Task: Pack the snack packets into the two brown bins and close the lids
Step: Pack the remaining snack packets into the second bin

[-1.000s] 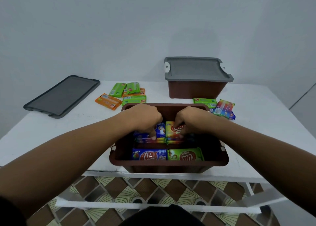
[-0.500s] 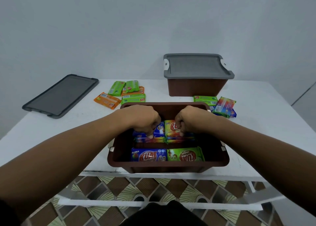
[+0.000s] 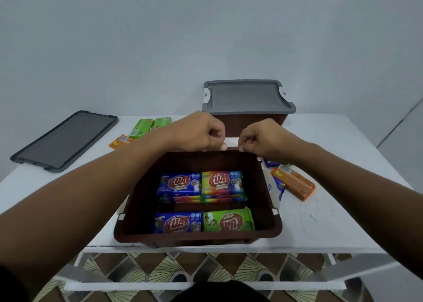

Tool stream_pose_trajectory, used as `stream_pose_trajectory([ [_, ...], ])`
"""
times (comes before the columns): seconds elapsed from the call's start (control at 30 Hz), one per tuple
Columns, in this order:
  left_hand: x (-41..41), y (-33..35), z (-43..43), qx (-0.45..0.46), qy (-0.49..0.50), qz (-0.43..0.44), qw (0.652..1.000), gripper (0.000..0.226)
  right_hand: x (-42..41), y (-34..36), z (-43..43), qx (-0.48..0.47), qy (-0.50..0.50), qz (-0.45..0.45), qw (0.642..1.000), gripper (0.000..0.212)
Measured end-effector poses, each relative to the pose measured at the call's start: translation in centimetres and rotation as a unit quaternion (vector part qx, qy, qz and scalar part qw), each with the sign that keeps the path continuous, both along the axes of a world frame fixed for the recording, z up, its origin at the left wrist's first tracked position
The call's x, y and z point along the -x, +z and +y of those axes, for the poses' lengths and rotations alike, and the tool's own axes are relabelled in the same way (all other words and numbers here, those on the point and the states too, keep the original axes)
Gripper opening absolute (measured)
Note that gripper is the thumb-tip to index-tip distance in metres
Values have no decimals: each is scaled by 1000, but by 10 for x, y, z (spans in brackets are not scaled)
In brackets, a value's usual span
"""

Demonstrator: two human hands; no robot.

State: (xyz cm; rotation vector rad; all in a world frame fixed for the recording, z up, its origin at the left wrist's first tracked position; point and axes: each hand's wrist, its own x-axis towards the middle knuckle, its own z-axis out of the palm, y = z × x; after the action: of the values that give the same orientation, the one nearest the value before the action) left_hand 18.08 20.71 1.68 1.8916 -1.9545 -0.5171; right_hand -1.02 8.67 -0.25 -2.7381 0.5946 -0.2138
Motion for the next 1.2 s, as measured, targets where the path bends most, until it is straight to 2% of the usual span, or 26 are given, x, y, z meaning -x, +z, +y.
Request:
stream_pose_trajectory([
  [0.2,26,0,-43,-18,-2,4,1000,21,36,-3,-43,-13,-56,17,998,7],
  [0.37,50,-9,-88,-35,-12,-7,999,17,66,-17,-78,-24,-93,47,994,16],
  [0.5,69,-18,-119,-51,-19,-39,998,13,86,-25,-96,-39,-107,96,989,17],
  [0.6,84,-27,-139,-99,-50,-75,991,3,98,-35,-103,-24,-87,139,986,15],
  [0.67,93,-36,-149,-134,-70,-118,981,10,103,-43,-105,-25,-73,171,982,14],
  [0.83,109,-58,-169,-160,-55,-160,972,19,105,-60,-105,-58,-73,216,972,37],
  [0.93,119,-68,-181,-164,-17,-154,974,23,105,-69,-103,-91,-62,251,962,41],
  [1.03,130,-76,-195,-164,24,-144,976,20,104,-75,-103,-113,-56,247,961,46],
  [1.1,135,-80,-204,-161,53,-135,976,23,103,-78,-103,-130,-56,238,961,58],
  [1.2,145,-85,-215,-164,84,-132,974,44,101,-87,-100,-102,-42,237,965,86],
])
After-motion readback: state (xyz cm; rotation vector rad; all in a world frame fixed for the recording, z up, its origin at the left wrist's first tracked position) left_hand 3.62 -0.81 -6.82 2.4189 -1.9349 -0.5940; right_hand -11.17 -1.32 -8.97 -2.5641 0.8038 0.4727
